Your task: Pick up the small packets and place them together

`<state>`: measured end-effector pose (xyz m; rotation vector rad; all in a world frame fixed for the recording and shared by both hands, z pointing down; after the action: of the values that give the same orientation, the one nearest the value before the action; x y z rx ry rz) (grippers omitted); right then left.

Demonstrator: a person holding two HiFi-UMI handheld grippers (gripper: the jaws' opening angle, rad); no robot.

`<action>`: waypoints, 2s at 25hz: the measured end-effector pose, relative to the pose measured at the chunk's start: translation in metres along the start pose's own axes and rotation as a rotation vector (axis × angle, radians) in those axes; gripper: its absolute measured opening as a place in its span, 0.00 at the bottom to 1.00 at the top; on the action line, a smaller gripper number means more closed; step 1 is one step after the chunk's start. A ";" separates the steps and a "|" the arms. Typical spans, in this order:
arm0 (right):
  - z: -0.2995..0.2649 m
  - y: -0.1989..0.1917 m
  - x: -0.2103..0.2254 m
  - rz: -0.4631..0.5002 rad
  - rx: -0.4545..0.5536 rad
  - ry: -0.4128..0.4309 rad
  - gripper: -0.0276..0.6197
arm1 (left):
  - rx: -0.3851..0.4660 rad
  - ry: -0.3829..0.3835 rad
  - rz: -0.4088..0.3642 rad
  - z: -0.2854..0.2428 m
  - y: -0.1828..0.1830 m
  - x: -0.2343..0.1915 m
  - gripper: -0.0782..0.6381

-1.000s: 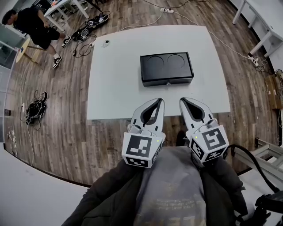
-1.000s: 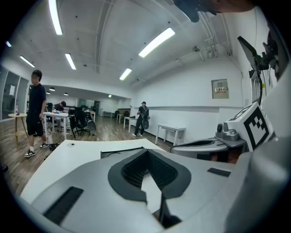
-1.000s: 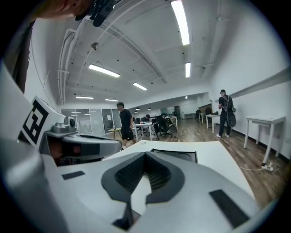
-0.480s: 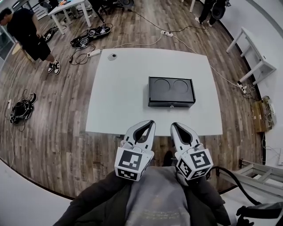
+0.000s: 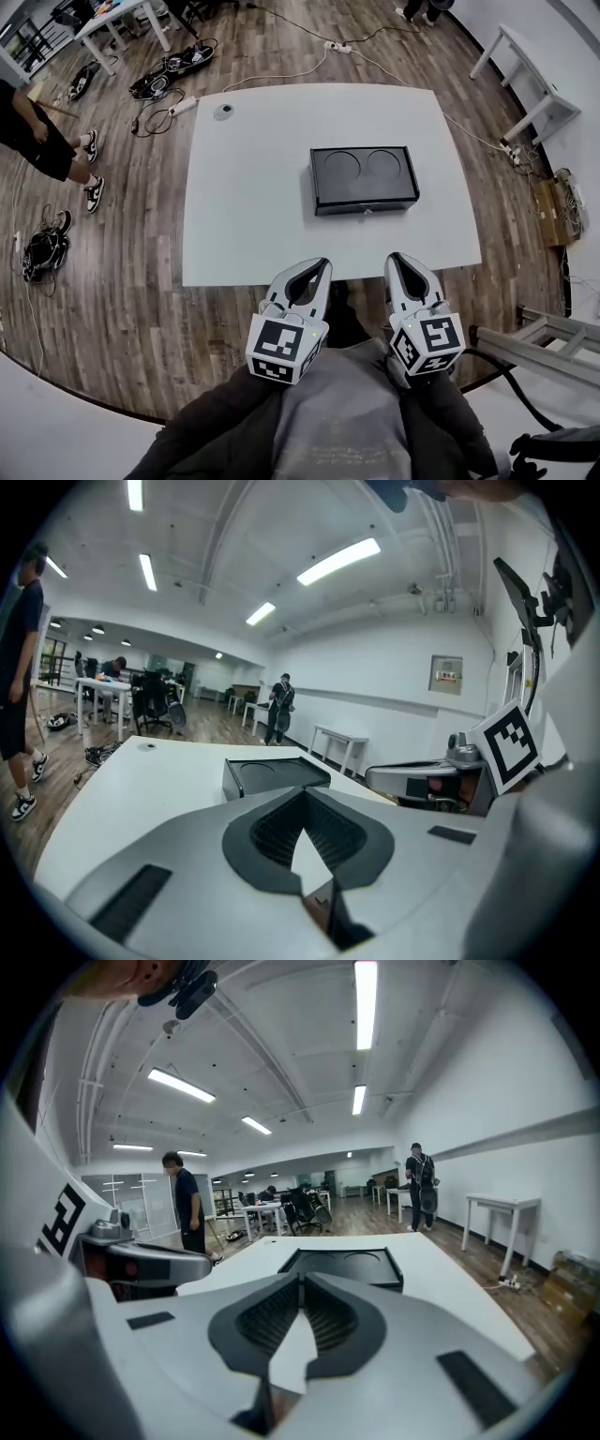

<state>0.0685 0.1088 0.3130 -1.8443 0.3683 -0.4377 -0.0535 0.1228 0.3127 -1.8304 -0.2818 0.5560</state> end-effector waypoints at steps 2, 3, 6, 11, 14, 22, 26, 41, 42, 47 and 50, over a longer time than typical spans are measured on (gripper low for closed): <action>-0.013 -0.004 0.010 -0.014 -0.008 0.002 0.05 | -0.021 0.006 -0.011 -0.010 0.000 -0.004 0.11; -0.019 -0.006 0.014 -0.020 -0.014 0.009 0.05 | -0.033 0.012 -0.018 -0.015 0.001 -0.006 0.11; -0.037 -0.014 0.023 -0.020 -0.032 0.043 0.05 | -0.066 0.044 -0.042 -0.028 0.003 -0.013 0.11; -0.063 -0.030 0.043 -0.034 -0.079 0.107 0.05 | -0.120 0.087 -0.047 -0.064 0.002 -0.019 0.11; -0.073 -0.035 0.053 -0.039 -0.102 0.147 0.05 | -0.146 0.084 -0.059 -0.086 0.002 -0.014 0.11; -0.095 -0.052 0.064 -0.074 -0.150 0.185 0.14 | -0.209 0.084 -0.071 -0.104 -0.003 -0.007 0.11; -0.103 -0.057 0.058 -0.067 -0.157 0.167 0.17 | -0.206 0.084 -0.082 -0.104 -0.002 -0.019 0.11; -0.127 -0.087 0.053 -0.071 -0.260 0.071 0.23 | -0.248 0.058 -0.060 -0.099 -0.014 -0.043 0.11; -0.130 -0.087 0.053 -0.076 -0.263 0.062 0.23 | -0.250 0.060 -0.059 -0.098 -0.014 -0.047 0.11; -0.136 -0.091 0.052 -0.100 -0.283 0.008 0.23 | -0.257 0.046 -0.052 -0.095 -0.016 -0.056 0.11; -0.137 -0.094 0.052 -0.108 -0.289 -0.013 0.23 | -0.259 0.033 -0.054 -0.094 -0.017 -0.058 0.11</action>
<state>0.0526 -0.0011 0.4477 -2.1548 0.3371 -0.4644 -0.0546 0.0240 0.3653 -2.0734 -0.3942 0.4680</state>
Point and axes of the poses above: the fingertips, and each gripper's own axes: z backward along the fingers, x to its right, y out of its top, the point moved 1 cm from there along z, backward along the fingers, and after that the axes turned 5 degrees about x, right-handed, at the moved point
